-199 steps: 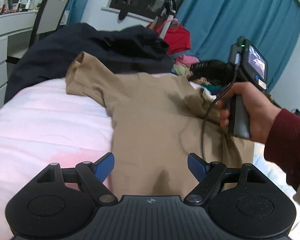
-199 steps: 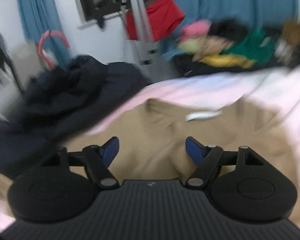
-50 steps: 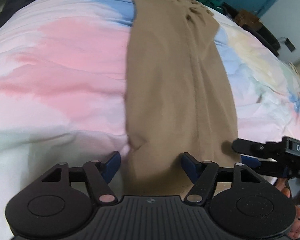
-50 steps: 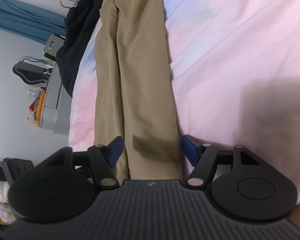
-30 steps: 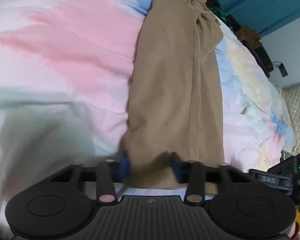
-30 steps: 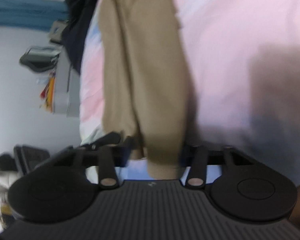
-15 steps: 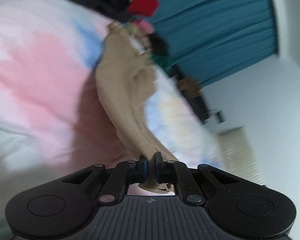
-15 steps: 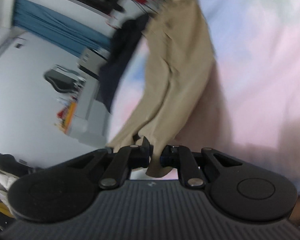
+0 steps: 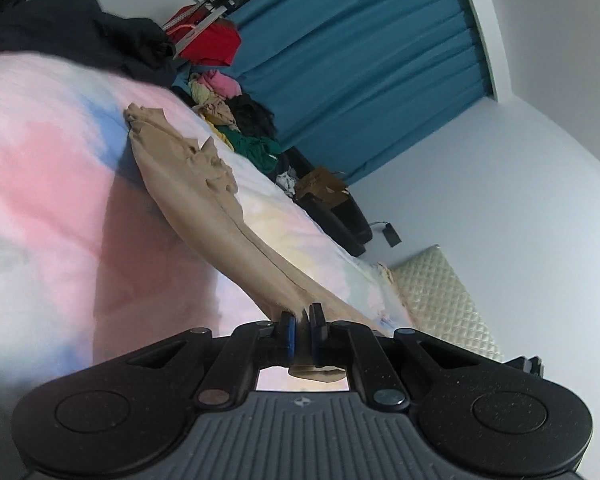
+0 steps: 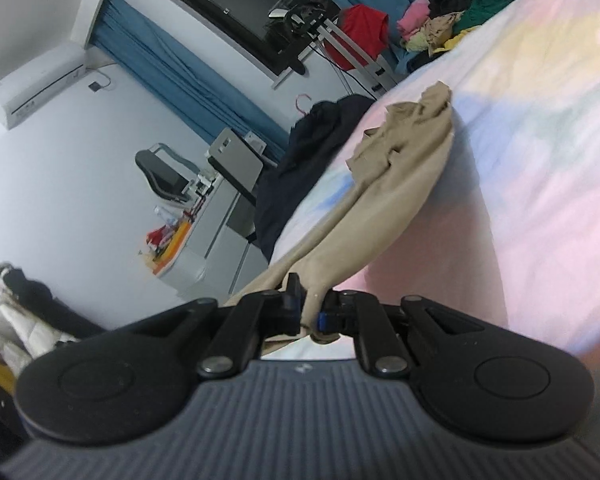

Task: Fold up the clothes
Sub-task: 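Grasp the hem end with both tools and fold it up toward the collar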

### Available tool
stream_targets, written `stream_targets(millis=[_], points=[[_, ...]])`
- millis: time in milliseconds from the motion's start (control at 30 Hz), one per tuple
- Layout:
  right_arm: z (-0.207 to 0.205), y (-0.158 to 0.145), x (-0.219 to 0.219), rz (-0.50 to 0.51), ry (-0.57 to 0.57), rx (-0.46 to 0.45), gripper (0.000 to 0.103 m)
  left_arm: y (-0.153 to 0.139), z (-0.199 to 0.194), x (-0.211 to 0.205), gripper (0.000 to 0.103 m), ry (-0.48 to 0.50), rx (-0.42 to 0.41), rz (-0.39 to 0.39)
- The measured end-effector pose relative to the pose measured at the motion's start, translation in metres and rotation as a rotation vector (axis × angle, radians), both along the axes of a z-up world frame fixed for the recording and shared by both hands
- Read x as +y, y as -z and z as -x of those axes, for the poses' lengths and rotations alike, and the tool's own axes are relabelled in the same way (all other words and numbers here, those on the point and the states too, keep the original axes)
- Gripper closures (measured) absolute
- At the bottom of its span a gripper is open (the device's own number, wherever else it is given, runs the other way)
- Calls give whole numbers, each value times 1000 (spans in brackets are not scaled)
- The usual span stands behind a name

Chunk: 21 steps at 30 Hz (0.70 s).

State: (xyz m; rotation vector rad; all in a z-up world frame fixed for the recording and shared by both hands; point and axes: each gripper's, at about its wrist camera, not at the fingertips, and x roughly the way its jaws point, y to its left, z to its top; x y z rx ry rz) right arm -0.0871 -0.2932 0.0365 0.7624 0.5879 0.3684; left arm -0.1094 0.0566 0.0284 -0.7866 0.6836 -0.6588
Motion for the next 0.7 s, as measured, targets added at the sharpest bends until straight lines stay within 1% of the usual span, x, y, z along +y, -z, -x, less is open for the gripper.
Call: stream_targets(millis=[67, 100, 200, 233, 300, 433, 567, 633, 700], points=[[24, 11, 3, -17, 9, 8, 93, 13, 26, -2, 97, -3, 29, 13], [36, 17, 4, -27, 14, 12, 93, 18, 36, -4, 97, -6, 30, 9], [57, 30, 7, -25, 22, 16, 93, 27, 58, -11, 97, -15, 1, -17], [59, 33, 8, -18, 30, 14, 93, 28, 57, -13, 97, -18, -3, -27], [61, 38, 8, -1, 51, 7, 93, 25, 41, -15, 97, -27, -4, -48], [43, 48, 3, -47, 66, 40, 93, 21, 9, -19, 97, -44, -4, -92], [6, 48, 2, -38, 72, 49, 92, 16, -23, -24, 97, -61, -5, -136], [-19, 45, 2, -7, 85, 41, 92, 13, -39, -26, 96, -69, -5, -158], [-47, 45, 3, 16, 98, 43, 92, 8, -66, -32, 97, -88, -18, -200]])
